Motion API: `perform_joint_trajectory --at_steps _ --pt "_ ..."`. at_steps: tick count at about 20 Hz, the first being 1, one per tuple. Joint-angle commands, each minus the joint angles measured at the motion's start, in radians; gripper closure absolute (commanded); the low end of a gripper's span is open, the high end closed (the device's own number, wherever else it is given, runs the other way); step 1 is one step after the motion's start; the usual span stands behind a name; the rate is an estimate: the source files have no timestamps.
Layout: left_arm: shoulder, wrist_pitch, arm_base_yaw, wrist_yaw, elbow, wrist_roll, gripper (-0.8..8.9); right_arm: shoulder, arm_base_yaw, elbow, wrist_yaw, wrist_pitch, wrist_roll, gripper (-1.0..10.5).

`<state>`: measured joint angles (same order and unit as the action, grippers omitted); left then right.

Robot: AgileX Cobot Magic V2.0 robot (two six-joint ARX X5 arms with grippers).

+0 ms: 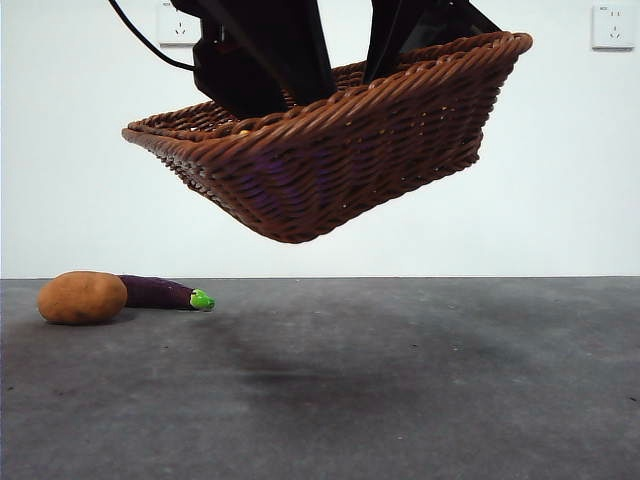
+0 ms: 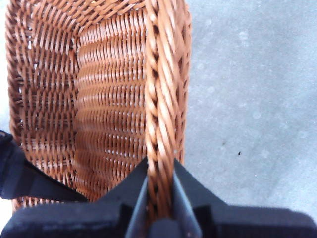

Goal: Help me put the vegetables on the table into the basket

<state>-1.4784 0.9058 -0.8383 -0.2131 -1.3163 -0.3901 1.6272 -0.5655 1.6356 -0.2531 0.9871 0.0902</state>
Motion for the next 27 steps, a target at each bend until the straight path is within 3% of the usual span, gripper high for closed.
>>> perform_joint_trajectory --at_steps 1,5,7,10,12,15,18,24,27 --pt "0.017 0.029 0.01 -0.003 -0.05 0.033 3.22 -0.002 -0.003 -0.003 -0.009 -0.014 0.014 9.6" --pt "0.082 0.099 0.049 -0.001 -0.164 0.058 3.22 -0.002 -0.003 -0.003 -0.008 0.005 0.013 9.6" --pt "0.133 0.146 0.085 0.068 -0.201 0.062 3.22 -0.002 -0.002 -0.003 -0.008 0.024 0.005 9.6" --pt "0.227 0.195 0.209 0.239 -0.204 0.056 3.22 -0.003 0.003 -0.003 -0.008 0.054 -0.026 9.6" --pt "0.255 0.201 0.348 0.248 -0.204 0.062 3.22 -0.01 0.011 -0.003 -0.008 0.055 -0.039 9.6" --pt "0.23 0.185 0.56 0.239 -0.204 0.209 3.22 -0.031 0.032 -0.002 -0.007 0.058 -0.046 9.6" --pt "0.151 0.126 0.685 0.231 -0.204 0.299 3.22 -0.057 0.059 -0.002 -0.008 0.061 -0.055 9.6" --pt "-0.095 0.034 0.731 0.194 -0.204 0.432 3.19 -0.086 0.089 -0.002 -0.005 0.063 -0.077 9.6" --pt "-0.212 -0.021 0.732 0.195 -0.204 0.539 3.1 -0.086 0.089 -0.002 -0.004 0.066 -0.093 9.6"
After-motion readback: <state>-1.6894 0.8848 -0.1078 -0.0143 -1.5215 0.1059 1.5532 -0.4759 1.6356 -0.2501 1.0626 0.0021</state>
